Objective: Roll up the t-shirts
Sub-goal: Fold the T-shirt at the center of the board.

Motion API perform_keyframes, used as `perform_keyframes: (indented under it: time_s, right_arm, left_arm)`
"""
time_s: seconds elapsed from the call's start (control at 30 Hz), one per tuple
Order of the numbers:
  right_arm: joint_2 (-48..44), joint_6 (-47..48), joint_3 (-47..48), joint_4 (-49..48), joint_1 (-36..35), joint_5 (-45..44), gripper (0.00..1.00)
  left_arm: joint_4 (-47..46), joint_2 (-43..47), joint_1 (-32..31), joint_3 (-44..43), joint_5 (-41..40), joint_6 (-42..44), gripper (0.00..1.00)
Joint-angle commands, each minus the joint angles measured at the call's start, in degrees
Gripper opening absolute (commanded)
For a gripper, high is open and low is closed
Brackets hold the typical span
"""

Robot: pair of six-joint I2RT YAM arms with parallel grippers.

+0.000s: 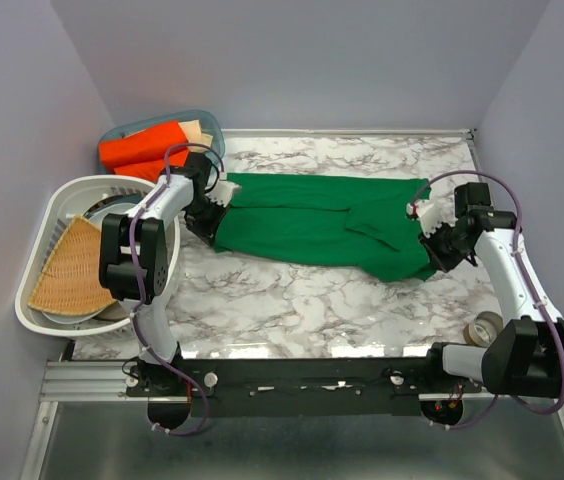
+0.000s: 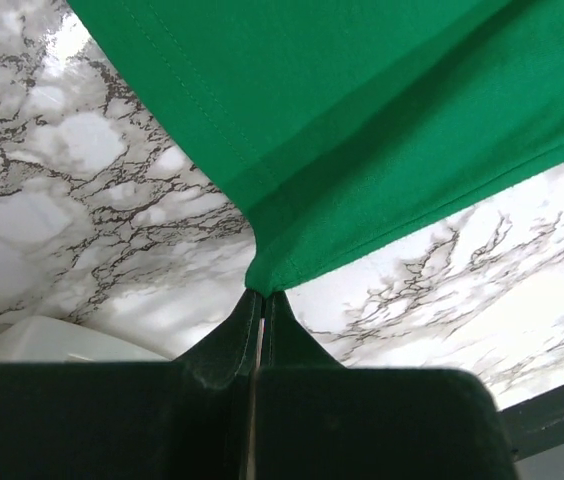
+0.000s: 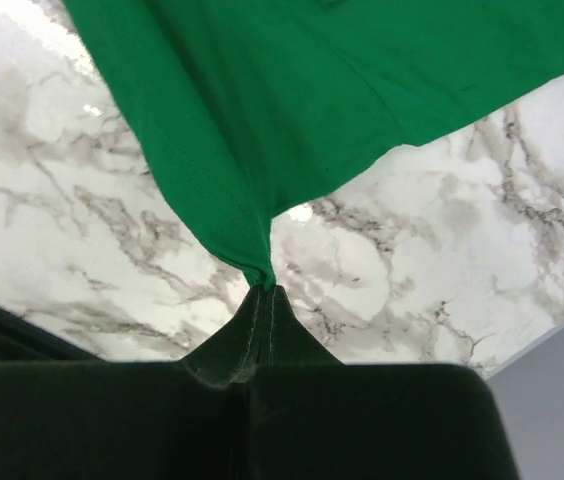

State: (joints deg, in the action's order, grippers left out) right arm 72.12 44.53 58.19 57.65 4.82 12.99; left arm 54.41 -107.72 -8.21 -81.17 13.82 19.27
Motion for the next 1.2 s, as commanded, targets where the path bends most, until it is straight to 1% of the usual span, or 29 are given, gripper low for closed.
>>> perform_keyframes:
  time_s: [0.0,0.1,0.2,0.33,0.37,0.57,0.63,0.87,0.9,0.97,1.0,1.17]
  right_arm:
    - [-1.1,-1.2,3.3,9.7,-0.2,3.7,0.00]
    - [-1.5,-3.7,4.8,14.7,-0.2,4.5,0.01]
    - [-2.9,-4.6,3.1,15.9,-0.2,5.1,0.01]
    - [-1.6,-5.8,1.8,12.5,-0.2,3.8,0.00]
    - [-0.1,-6.3,2.2,11.9,-0.2,3.6,0.00]
    - [5.7,-7.6,6.0,7.0,-0.1,1.9,0.00]
    - [9.2,-8.1,7.8,5.2,0.5,1.2,0.00]
    - [22.0,-9.2,20.9,2.7,2.5,-1.0,0.00]
    - [23.6,-9.1,24.7,3.2,2.7,-1.0,0.00]
    - [27.5,-8.9,28.0,3.7,2.7,-1.0,0.00]
    - [28.8,-8.8,31.2,4.2,2.7,-0.8,0.01]
    - [35.3,-8.9,36.2,4.5,2.7,-0.2,0.00]
  left_arm:
    - [-0.3,1.0,0.5,-1.7,1.8,-0.2,0.00]
    - [0.3,0.1,0.5,-3.2,2.3,-0.2,0.00]
    - [0.5,-1.2,0.5,-4.4,2.5,-0.3,0.00]
    - [1.3,-3.1,0.5,-6.6,2.7,0.0,0.00]
    - [1.5,-3.5,0.5,-7.1,2.8,0.1,0.00]
    - [4.6,-7.9,0.5,-12.9,1.4,2.4,0.00]
    - [5.0,-9.7,0.5,-14.5,1.2,2.5,0.00]
    - [7.5,-16.6,0.4,-26.2,0.8,1.7,0.00]
    - [8.3,-17.3,0.5,-27.5,0.8,1.7,0.00]
    - [9.0,-18.9,0.5,-30.3,0.6,1.7,0.00]
    - [9.4,-19.4,0.5,-31.2,0.4,1.6,0.00]
    - [10.2,-21.8,0.5,-35.0,-1.0,0.6,0.00]
